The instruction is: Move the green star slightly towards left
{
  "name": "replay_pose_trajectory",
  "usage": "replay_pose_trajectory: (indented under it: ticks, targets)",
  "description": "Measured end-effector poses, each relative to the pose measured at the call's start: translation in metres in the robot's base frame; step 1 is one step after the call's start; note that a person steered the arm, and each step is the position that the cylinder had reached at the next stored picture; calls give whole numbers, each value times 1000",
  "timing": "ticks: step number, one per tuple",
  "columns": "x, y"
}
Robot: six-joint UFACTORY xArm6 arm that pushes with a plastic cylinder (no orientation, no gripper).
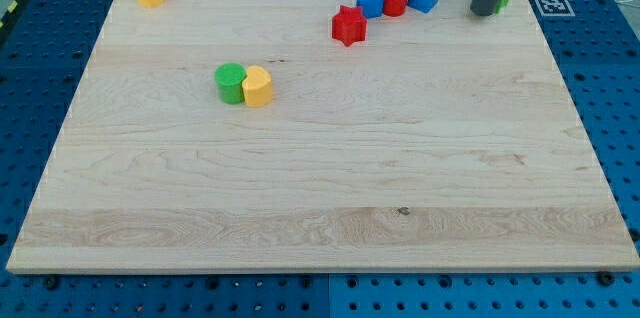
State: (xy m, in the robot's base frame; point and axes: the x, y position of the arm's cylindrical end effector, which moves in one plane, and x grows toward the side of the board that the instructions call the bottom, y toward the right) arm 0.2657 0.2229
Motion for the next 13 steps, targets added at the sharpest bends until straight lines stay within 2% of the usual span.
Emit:
replay_pose_trajectory:
  ticks: [4, 5, 6, 7, 8, 9, 10, 11, 13]
  targets:
    - [-20, 31]
    - [0, 35]
    - [35, 71]
    - [30, 121]
    - [2, 122]
    - [-72, 116]
    - [-73, 107]
    - [-72, 49]
    - [-70, -18]
